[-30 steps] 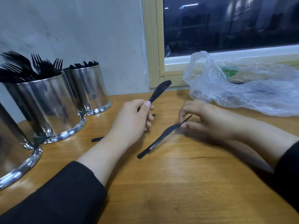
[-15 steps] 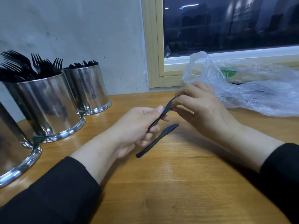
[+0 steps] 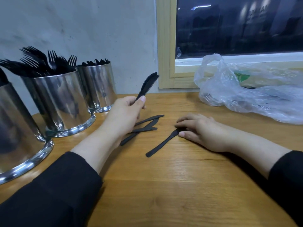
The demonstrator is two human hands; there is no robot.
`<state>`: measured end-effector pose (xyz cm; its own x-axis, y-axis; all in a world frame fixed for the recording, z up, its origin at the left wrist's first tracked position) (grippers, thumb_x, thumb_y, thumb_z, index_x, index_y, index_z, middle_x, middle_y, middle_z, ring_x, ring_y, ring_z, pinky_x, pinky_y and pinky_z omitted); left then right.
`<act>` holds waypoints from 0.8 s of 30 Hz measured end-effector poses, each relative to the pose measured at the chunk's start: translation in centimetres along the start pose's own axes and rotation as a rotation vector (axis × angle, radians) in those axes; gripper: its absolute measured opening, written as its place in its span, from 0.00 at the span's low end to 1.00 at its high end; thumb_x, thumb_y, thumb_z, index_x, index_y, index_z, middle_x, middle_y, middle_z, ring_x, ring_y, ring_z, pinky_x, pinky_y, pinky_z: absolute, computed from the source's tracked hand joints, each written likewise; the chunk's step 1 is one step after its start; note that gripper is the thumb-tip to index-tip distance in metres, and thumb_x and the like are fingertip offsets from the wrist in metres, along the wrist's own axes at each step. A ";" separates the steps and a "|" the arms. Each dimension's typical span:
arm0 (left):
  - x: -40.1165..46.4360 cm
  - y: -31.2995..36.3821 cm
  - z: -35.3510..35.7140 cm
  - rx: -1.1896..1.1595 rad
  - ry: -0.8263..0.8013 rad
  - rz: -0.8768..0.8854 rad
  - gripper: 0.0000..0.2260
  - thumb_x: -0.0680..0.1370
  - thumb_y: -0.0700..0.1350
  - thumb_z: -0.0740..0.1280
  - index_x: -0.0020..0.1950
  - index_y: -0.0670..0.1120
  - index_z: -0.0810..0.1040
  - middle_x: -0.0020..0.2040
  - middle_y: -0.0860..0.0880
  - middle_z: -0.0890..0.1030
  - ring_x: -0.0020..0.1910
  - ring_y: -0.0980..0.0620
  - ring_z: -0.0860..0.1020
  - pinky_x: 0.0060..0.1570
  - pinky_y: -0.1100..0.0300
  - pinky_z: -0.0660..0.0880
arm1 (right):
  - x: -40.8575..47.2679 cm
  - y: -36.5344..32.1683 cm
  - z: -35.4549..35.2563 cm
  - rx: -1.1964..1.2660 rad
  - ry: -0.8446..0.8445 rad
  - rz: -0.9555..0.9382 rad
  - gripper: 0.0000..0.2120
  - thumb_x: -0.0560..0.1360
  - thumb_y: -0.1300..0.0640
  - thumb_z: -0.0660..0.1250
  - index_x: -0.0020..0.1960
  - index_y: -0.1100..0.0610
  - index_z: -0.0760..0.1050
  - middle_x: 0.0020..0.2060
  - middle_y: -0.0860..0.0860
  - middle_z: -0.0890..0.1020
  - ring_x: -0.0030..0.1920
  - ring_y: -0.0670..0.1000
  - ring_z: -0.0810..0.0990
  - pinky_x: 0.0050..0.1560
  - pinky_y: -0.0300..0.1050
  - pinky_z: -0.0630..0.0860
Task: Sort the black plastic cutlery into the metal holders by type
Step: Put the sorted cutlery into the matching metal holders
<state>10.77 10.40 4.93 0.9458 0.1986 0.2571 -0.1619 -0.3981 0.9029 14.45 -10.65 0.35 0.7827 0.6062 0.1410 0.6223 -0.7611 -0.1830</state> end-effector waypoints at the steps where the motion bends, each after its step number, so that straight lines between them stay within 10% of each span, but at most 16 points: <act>1: 0.0 0.1 -0.2 0.008 0.021 0.008 0.16 0.84 0.55 0.61 0.46 0.45 0.80 0.25 0.56 0.66 0.20 0.57 0.61 0.25 0.62 0.60 | 0.1 0.1 0.0 0.021 -0.006 -0.002 0.21 0.80 0.40 0.57 0.72 0.42 0.70 0.69 0.38 0.68 0.71 0.45 0.64 0.70 0.58 0.64; 24: 0.0 0.3 1.1 0.270 -0.079 0.065 0.14 0.84 0.50 0.63 0.46 0.44 0.82 0.39 0.48 0.86 0.40 0.47 0.85 0.50 0.47 0.82 | 0.5 -3.7 -4.0 -0.258 0.461 -0.374 0.07 0.84 0.55 0.57 0.52 0.52 0.72 0.43 0.46 0.76 0.42 0.50 0.71 0.43 0.52 0.69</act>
<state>11.05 9.27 4.80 0.9566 0.0991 0.2742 -0.1518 -0.6336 0.7587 12.59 -8.44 4.98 0.3985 0.7236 0.5636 0.7891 -0.5836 0.1914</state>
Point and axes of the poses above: each hand's wrist, its own x-axis towards the middle knuckle, its own z-axis out of the palm, y = z × x, the point moved 9 cm from there along x, towards the middle knuckle
